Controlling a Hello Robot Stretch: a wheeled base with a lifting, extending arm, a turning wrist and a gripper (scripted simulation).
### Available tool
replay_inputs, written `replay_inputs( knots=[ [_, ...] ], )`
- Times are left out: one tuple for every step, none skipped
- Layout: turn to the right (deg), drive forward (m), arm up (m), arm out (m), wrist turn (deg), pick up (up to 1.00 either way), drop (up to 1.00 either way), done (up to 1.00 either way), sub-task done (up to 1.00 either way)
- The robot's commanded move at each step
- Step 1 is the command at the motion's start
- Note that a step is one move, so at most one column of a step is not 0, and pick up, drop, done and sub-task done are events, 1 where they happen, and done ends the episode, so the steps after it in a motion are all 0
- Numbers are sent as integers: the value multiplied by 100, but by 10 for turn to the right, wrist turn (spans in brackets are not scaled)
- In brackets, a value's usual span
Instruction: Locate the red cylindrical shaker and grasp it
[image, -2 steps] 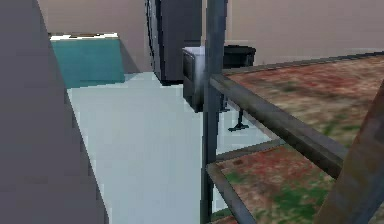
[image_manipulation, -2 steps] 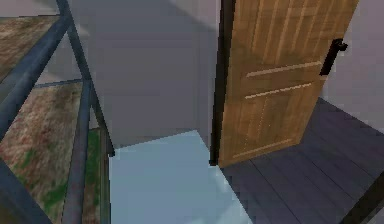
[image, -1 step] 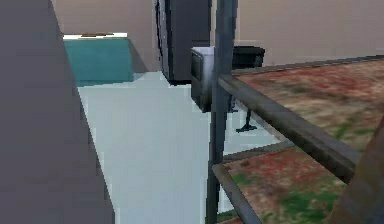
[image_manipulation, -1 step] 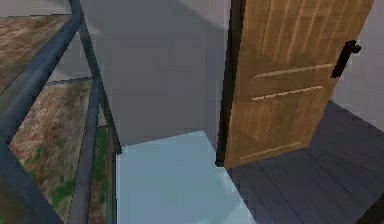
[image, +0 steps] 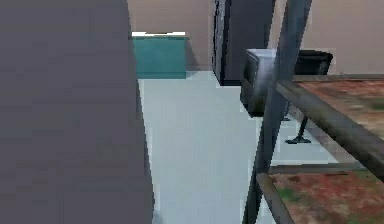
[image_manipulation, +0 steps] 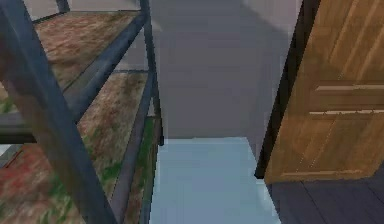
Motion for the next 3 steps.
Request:
replay_inputs(
  knots=[
    [0,100,0,0,0,0,0,0,0],
    [-450,0,0,0,0,0,0,0,0],
    [0,5,0,0,0,0,0,0,0]
  ],
)
